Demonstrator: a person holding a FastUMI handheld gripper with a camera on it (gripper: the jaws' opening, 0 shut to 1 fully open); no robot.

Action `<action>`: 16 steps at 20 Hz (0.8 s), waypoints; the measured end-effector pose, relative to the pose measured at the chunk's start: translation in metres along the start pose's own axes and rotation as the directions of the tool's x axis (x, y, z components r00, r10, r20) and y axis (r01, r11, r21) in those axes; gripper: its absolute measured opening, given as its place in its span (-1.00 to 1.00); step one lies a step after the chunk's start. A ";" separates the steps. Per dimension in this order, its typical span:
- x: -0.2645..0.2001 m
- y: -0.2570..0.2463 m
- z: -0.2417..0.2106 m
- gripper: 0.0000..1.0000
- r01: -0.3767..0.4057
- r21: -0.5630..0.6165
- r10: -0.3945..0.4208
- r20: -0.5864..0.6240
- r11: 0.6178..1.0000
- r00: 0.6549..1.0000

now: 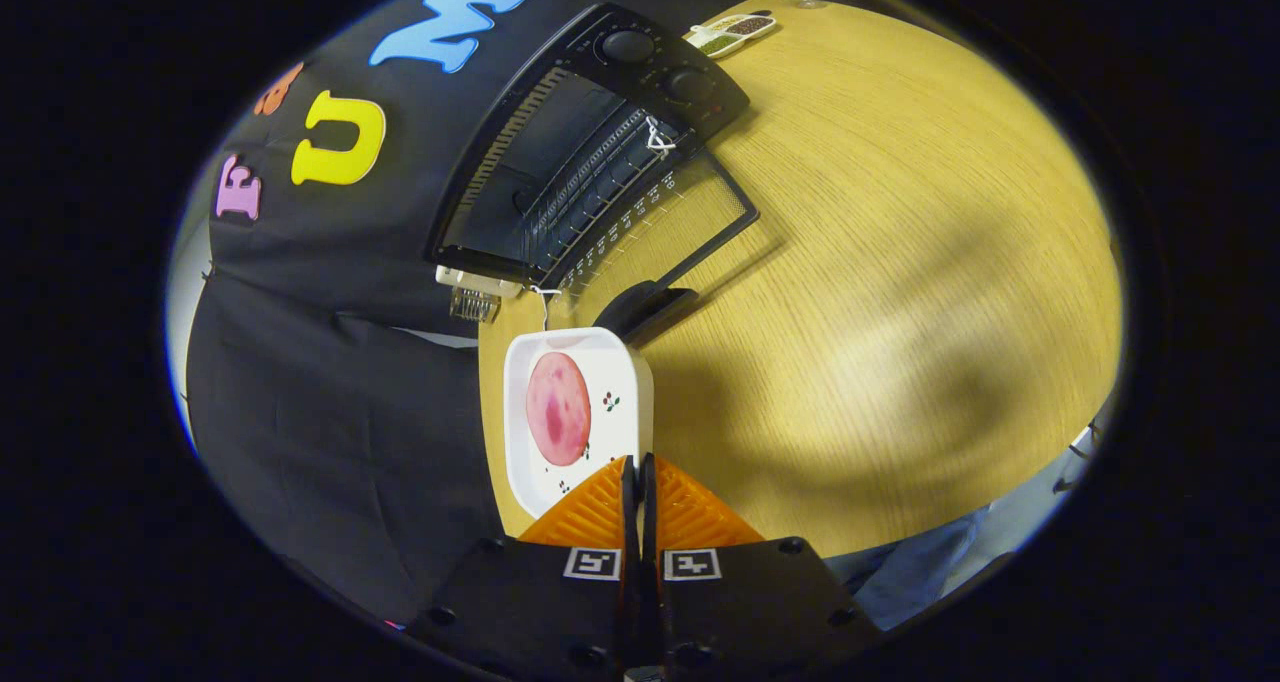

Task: Open the toaster oven, put the food inside, and close the toaster oven door.

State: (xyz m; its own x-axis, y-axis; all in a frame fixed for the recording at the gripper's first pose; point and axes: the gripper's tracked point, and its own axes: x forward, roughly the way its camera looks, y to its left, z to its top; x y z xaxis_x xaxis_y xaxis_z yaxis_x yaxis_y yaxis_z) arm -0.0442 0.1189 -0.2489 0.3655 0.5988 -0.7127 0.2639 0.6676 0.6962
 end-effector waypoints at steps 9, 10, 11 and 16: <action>0.022 0.021 0.035 -0.97 0.003 0.139 -0.036 0.234 0.990 0.972; 0.026 0.026 0.040 -0.97 -0.012 0.159 -0.030 0.263 0.987 0.964; 0.028 0.030 0.048 -0.97 -0.028 0.180 -0.025 0.289 0.983 0.957; 0.043 0.042 0.080 -0.96 -0.053 0.246 -0.047 0.384 0.968 0.922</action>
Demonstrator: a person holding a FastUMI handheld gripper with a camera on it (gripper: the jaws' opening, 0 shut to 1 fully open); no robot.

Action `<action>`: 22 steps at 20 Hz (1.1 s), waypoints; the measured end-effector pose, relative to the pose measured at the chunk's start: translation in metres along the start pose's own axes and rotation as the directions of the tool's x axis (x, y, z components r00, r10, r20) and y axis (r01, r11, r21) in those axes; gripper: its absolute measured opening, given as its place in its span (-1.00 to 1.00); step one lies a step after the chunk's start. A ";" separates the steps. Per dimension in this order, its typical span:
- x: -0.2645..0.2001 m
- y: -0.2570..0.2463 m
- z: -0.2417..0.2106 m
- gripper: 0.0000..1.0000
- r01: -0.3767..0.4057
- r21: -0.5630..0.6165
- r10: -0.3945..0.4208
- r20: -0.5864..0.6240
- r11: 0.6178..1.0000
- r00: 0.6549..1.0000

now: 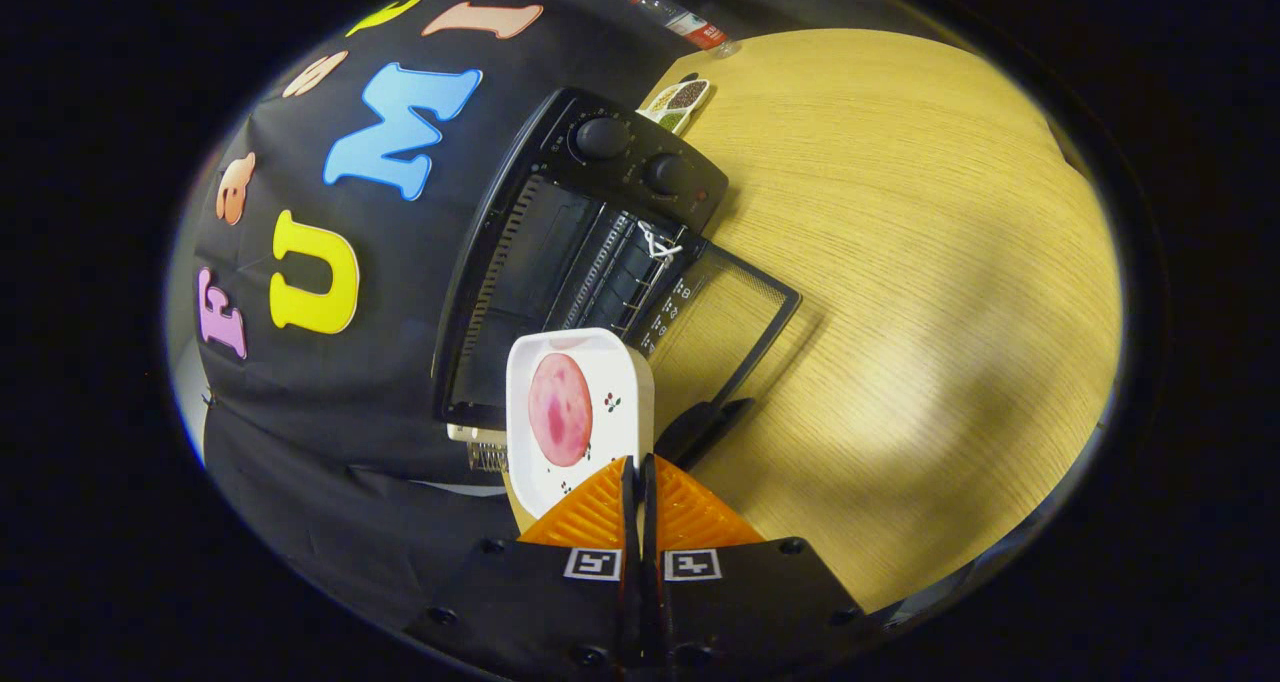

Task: Open the toaster oven, put the food inside, and close the toaster oven door.

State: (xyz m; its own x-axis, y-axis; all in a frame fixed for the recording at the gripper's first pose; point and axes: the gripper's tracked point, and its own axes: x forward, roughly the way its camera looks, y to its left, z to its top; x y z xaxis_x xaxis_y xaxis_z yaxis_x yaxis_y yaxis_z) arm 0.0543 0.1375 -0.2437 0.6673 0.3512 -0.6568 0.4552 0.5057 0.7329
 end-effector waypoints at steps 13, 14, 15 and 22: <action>0.073 0.043 0.032 -0.97 -0.028 0.276 -0.024 0.183 0.961 0.983; 0.077 0.045 0.035 -0.96 -0.029 0.298 -0.031 0.196 0.954 0.980; 0.081 0.047 0.038 -0.97 -0.035 0.313 -0.033 0.208 0.949 0.978; 0.112 0.051 0.060 -0.96 -0.032 0.392 -0.099 0.310 0.920 0.946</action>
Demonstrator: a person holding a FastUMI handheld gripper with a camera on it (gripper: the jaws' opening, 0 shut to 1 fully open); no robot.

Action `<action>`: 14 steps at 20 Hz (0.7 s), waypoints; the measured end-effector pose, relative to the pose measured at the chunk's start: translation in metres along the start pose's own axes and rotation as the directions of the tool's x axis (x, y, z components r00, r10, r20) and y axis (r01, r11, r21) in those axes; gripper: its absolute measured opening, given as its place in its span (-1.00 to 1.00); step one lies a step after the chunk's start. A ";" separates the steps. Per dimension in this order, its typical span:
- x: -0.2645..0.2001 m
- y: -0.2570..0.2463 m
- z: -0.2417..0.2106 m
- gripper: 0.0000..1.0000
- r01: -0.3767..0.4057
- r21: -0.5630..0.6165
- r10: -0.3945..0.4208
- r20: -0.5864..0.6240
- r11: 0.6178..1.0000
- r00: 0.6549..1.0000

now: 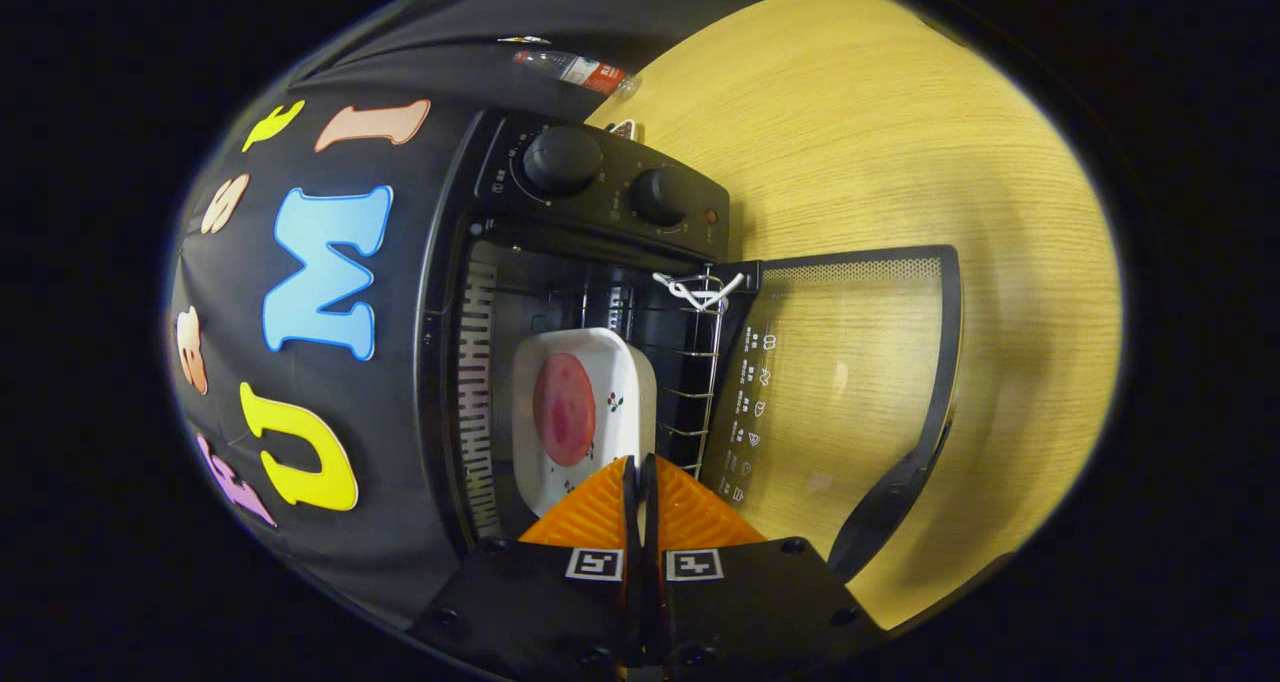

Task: Open the toaster oven, put the food inside, and close the toaster oven door.

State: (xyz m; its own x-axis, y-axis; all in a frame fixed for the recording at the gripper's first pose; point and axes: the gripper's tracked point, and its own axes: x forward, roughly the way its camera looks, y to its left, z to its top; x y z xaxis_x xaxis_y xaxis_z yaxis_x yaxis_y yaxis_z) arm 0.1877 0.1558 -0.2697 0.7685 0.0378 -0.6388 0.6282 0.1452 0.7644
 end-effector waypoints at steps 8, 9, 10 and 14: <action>0.025 0.007 -0.007 -0.96 0.027 0.057 -0.029 0.035 0.998 0.999; 0.026 0.007 -0.007 -0.92 0.034 0.053 -0.036 0.036 0.998 0.999; 0.026 0.009 -0.008 -0.92 0.027 0.052 -0.028 0.034 0.998 0.999; 0.016 0.019 -0.019 -0.45 -0.025 0.039 0.025 -0.011 0.999 1.000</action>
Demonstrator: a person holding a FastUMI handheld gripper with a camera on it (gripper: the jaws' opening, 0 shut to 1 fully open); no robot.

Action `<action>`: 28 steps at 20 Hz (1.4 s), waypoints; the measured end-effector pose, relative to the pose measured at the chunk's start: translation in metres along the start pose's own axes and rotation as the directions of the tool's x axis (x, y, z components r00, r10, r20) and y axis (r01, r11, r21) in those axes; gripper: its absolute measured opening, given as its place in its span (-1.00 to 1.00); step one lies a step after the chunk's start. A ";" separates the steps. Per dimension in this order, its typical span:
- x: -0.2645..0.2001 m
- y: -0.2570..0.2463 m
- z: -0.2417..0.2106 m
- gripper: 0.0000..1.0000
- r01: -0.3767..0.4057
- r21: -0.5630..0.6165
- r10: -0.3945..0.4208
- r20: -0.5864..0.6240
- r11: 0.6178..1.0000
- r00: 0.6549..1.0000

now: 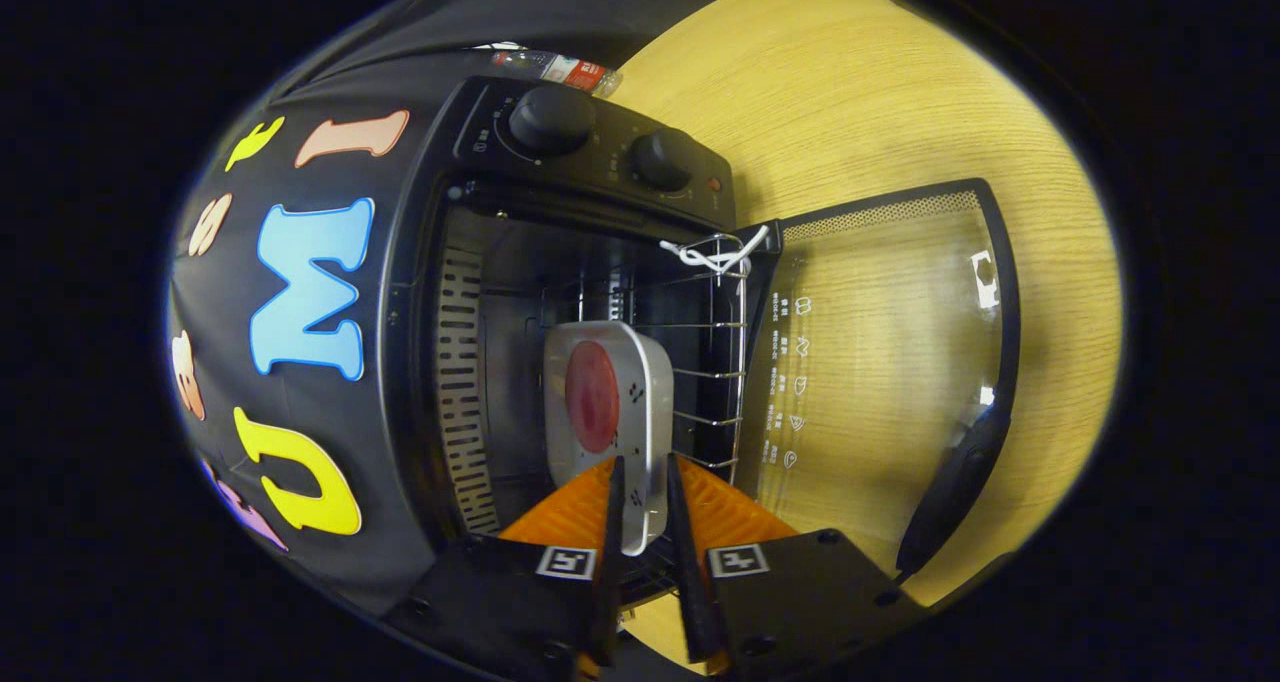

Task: Open the toaster oven, put the food inside, and close the toaster oven door.

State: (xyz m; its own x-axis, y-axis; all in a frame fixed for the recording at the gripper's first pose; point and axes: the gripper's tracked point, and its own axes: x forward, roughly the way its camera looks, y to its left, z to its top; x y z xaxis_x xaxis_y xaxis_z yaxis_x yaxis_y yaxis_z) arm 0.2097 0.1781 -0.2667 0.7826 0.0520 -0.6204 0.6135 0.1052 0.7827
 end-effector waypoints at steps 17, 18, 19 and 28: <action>-0.100 -0.024 0.001 0.95 -0.181 -0.504 0.085 -0.207 0.844 0.975; -0.106 -0.031 -0.003 0.95 -0.186 -0.536 0.069 -0.231 0.823 0.971; -0.111 -0.041 -0.006 0.95 -0.189 -0.573 0.046 -0.255 0.798 0.966; -0.131 -0.088 0.002 0.96 -0.171 -0.808 -0.055 -0.244 0.564 0.968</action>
State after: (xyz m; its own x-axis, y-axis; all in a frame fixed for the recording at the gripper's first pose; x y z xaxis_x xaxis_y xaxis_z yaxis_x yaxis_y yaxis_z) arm 0.0540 0.1597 -0.2544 0.6982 0.2865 -0.6561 0.1261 0.8529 0.5067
